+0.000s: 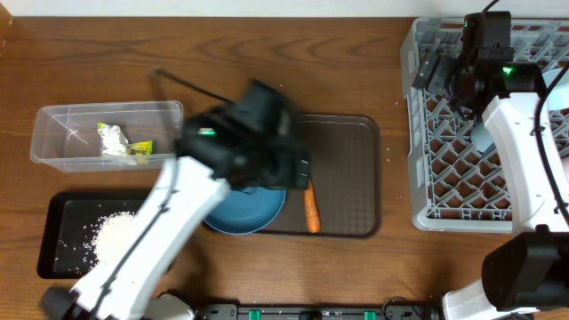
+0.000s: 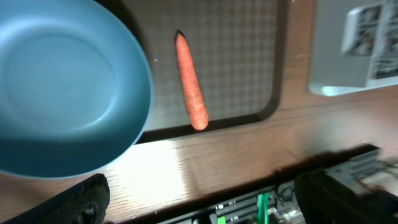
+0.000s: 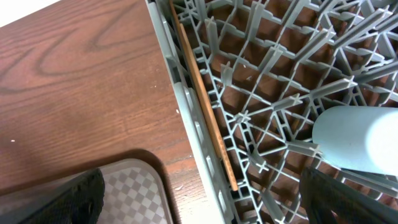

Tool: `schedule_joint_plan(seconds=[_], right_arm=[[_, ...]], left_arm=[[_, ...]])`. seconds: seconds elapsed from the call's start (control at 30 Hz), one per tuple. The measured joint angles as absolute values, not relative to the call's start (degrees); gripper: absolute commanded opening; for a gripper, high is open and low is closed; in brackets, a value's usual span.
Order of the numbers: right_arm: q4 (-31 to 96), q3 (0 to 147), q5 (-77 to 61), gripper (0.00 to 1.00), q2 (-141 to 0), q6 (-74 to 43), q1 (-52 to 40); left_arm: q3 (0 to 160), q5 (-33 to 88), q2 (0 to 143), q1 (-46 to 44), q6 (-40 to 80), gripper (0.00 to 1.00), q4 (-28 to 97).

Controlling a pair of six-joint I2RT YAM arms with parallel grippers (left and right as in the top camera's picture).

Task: Sort waste into correct bins and load items into the dishwasher rack
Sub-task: 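Move the left gripper to the orange carrot on the brown tray, grasp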

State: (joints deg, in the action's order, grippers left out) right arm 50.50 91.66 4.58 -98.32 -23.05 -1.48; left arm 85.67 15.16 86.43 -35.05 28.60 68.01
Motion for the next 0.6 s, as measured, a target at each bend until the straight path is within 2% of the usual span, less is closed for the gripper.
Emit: schedule_joint_plan(seconds=[0.2, 0.6], right_arm=[[50.5, 91.68, 4.58, 0.99, -98.35, -23.05, -1.48], [50.5, 91.68, 4.58, 0.99, -98.35, -23.05, -1.48]], left_arm=[[85.17, 10.2, 96.12, -43.05, 36.42, 0.98, 62.52], [85.08, 8.14, 109.8, -44.86, 42.11, 0.98, 56.51]])
